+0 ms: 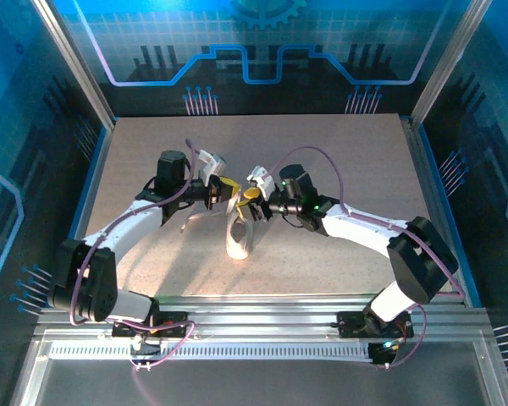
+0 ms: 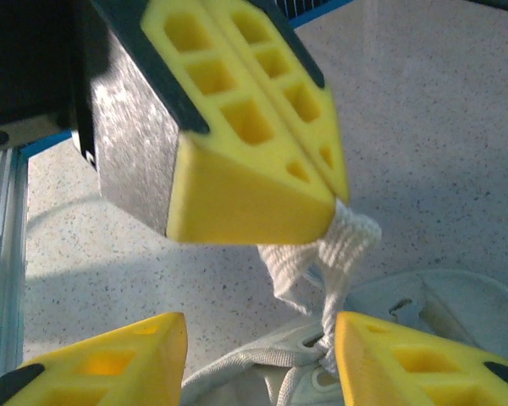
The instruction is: Tie the shoes
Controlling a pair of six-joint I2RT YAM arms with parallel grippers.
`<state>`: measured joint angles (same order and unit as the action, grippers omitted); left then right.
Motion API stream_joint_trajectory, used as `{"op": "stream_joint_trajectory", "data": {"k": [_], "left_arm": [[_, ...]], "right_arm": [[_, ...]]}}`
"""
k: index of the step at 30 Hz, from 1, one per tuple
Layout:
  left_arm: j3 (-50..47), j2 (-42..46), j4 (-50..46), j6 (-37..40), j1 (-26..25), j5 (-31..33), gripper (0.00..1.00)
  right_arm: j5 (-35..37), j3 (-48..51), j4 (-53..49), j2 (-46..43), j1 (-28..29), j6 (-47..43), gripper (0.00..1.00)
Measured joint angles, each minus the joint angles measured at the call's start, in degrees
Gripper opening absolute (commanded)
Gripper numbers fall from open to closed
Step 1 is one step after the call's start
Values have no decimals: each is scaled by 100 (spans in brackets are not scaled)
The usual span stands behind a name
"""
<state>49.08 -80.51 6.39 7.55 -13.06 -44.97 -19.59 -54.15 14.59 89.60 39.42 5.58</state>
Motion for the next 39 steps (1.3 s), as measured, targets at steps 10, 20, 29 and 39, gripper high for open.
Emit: {"op": "stream_joint_trajectory", "data": {"k": [10,20,29,39], "left_arm": [[-118,52,190,-271,-20,125,0],[-131,55,262,-350,-20,133,0],[-120,83,188,-219,44,170,41],[616,660,-2312,2039,824,1193,63]], "right_arm": [[118,-269,201,424,50,409,47],[94,-551,232,756,81,518,28],[72,-651,221,901,109,535,0],[120,-669,133,901,103,468,0]]}}
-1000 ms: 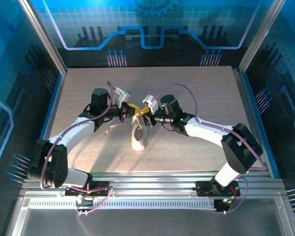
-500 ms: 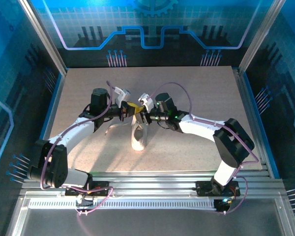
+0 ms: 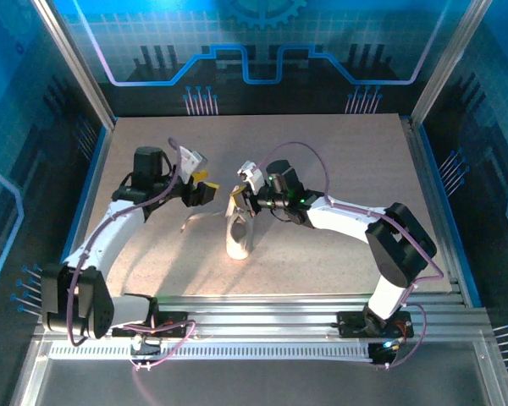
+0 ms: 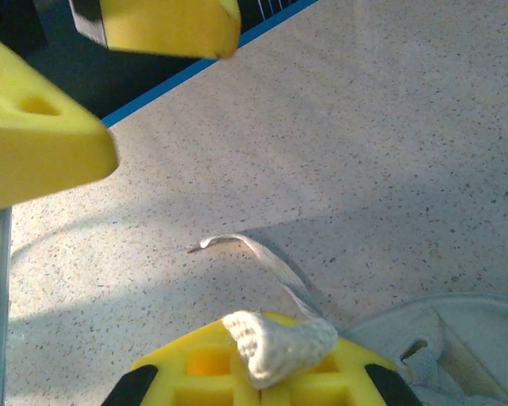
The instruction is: Tie the shoes
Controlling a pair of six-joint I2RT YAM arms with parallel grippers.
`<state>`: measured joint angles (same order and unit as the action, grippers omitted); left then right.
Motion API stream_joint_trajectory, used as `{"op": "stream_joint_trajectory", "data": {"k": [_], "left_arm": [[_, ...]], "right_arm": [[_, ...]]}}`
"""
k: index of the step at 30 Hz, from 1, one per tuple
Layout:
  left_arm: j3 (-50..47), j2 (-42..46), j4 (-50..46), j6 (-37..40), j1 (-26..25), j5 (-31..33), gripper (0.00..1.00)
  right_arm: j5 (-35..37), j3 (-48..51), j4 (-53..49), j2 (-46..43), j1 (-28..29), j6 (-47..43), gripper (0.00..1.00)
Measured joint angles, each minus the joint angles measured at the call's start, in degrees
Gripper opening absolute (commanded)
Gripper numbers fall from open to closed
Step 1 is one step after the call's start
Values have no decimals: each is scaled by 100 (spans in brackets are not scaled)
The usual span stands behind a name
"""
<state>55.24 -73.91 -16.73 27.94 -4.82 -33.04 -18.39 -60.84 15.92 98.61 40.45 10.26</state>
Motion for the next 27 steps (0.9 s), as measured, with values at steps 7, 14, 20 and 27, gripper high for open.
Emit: {"op": "stream_joint_trajectory", "data": {"k": [7,14,20,27], "left_arm": [[573,-850,-1725,695,-4,1375,60],[708,-2081,-2542,608,-4,2026,58],[769,-2586,-2651,341,-7,2406,58],[1019,-3128,-2612,33,-4,2684,51]], "right_arm": [[0,-2,-144,0,0,-44,0],[-9,-57,-284,0,0,-61,0],[-57,-79,-284,20,0,-61,0],[-70,-160,-321,74,2,-61,0]]}}
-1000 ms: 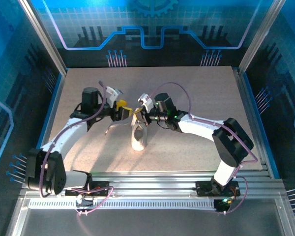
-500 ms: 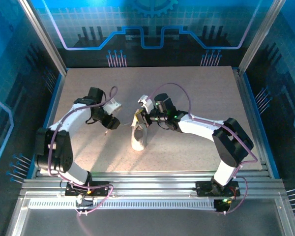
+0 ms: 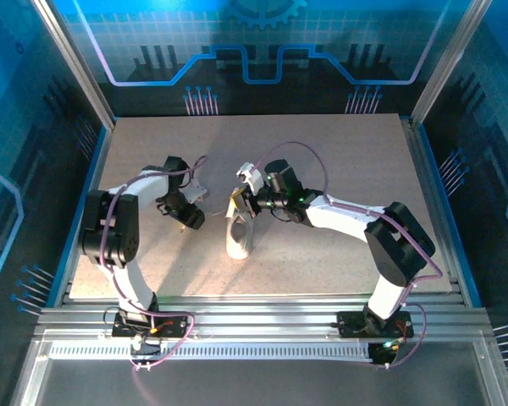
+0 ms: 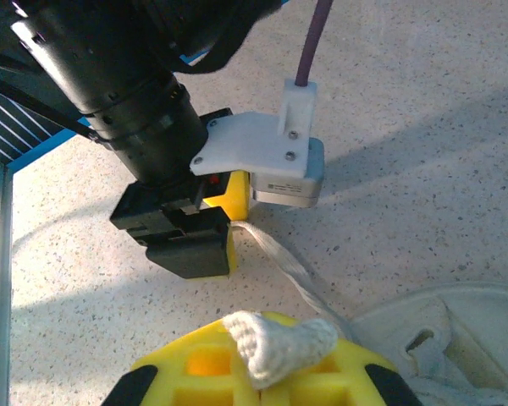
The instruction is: Tie the shoes
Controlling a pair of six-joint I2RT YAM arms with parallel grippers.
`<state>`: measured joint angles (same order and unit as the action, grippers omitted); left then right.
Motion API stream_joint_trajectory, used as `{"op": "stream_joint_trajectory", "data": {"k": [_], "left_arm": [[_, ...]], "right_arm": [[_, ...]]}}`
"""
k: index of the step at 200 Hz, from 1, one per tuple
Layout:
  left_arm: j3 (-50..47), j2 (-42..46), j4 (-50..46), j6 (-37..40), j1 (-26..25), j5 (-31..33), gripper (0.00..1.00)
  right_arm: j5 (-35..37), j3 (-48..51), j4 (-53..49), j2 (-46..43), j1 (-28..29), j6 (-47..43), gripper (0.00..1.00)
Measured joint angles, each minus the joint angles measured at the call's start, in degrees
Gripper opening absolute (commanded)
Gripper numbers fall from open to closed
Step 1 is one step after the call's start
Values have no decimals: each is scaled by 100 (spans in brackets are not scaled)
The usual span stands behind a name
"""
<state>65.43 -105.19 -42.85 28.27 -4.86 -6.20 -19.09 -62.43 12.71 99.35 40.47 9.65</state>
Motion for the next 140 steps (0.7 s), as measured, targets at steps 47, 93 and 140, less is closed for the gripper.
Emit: {"op": "stream_joint_trajectory", "data": {"k": [47,93,140], "left_arm": [[20,-2,-81,-190,4,146,0],[42,960,-501,-756,4,-299,0],[-85,3421,-162,-2179,-511,-1032,0]], "right_arm": [[7,-68,-94,7,0,2,0],[24,-216,-299,15,-2,44,0],[22,-260,-393,55,-37,138,0]]}}
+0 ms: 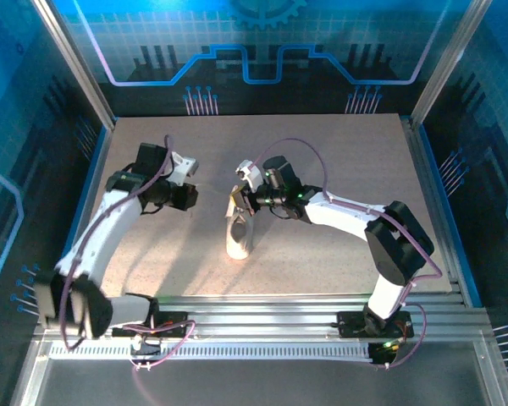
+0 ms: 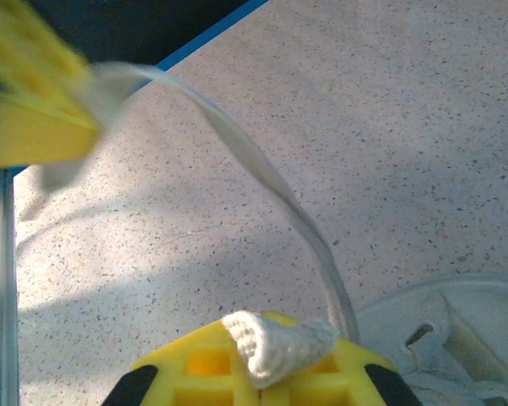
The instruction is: Tie the shoes
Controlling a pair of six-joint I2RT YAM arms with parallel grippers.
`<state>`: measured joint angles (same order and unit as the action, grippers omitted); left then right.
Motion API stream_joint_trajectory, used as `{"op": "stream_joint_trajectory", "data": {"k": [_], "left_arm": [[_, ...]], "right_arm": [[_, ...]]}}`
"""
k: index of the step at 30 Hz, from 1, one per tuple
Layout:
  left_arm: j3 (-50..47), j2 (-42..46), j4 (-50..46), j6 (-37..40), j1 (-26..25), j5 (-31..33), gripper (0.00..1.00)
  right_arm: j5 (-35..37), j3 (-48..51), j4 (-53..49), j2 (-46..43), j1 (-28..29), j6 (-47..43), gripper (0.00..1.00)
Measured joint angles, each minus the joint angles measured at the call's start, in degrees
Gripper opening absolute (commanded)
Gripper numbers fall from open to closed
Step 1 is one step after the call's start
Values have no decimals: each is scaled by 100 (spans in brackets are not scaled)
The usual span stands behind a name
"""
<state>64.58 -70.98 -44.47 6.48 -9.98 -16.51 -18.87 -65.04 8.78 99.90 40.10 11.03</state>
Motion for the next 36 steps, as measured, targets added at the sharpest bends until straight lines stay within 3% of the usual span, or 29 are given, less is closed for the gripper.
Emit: {"op": "stream_joint_trajectory", "data": {"k": [3,9,16,21,23,26,30,36], "left_arm": [[-404,520,546,-782,-839,-103,0],[-1333,398,1611,-2177,-2380,354,0],[-1823,302,2214,-3283,-2686,940,0],[-1812,28,2645,-3506,-3119,1049,0],[-1690,-293,2767,-3488,-3366,1073,11],[-1438,-737,2909,-3412,-3591,1213,37],[-1241,-975,2942,-3038,-3657,1266,58],[-1134,-507,2844,-2100,-3709,1239,62]], "right_arm": [[-2,-87,-50,44,-72,85,0],[-72,-238,-238,79,-225,254,0],[-275,-302,-426,122,-321,317,0],[-411,-376,-496,175,-321,315,0],[-463,-398,-496,195,-321,315,0],[-455,-402,-629,251,-457,269,0],[-455,-402,-686,289,-566,271,0],[-734,-420,-675,289,-413,221,0]]}}
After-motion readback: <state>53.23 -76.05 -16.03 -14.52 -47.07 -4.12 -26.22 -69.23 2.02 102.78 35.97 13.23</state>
